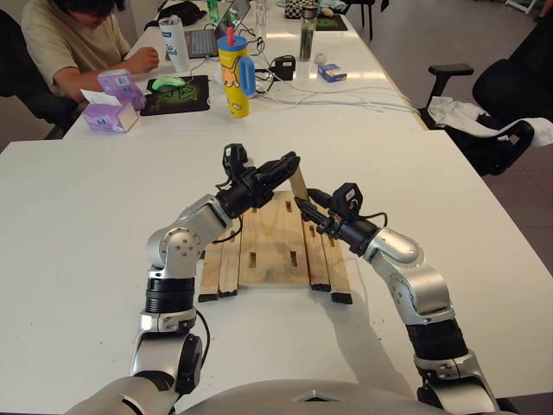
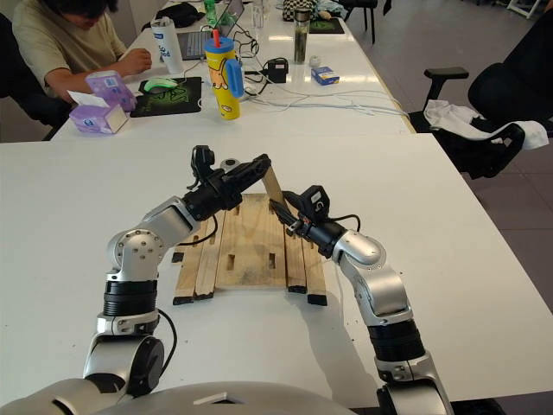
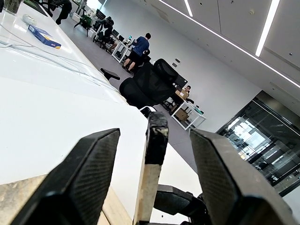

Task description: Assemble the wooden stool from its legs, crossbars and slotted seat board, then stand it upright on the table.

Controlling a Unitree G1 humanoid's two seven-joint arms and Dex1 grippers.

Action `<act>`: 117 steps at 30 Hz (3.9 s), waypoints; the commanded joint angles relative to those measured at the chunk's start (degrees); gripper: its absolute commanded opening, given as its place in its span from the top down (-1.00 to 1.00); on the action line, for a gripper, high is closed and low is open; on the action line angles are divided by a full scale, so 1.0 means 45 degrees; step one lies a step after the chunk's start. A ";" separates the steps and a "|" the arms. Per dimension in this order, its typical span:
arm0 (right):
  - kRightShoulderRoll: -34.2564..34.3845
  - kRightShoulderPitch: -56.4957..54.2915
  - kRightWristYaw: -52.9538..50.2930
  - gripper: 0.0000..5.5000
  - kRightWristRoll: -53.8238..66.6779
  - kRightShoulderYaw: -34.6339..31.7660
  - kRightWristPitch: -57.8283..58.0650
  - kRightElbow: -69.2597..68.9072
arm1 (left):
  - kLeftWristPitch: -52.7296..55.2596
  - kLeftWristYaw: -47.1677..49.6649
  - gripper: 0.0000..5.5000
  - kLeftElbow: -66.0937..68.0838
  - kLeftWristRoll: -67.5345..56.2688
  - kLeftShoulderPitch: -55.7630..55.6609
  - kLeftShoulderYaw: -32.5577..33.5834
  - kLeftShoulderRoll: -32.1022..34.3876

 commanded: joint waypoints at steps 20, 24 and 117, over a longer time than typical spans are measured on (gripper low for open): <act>-0.0153 -0.0026 0.0079 0.39 -0.0657 0.0388 -0.0165 -0.0067 | -0.0666 0.0122 0.85 0.0723 0.0545 0.0164 0.0613 0.0078; -0.0132 0.0063 -0.0108 0.20 -0.0661 0.0234 0.0407 0.0214 | -0.1427 0.0930 0.85 0.0366 0.0979 0.0391 0.1153 -0.0039; 0.1393 0.0520 -0.2626 0.20 -0.0643 -0.0809 0.1877 0.1357 | -0.7289 0.4487 0.44 -0.5443 1.0194 0.6182 -0.2151 0.0281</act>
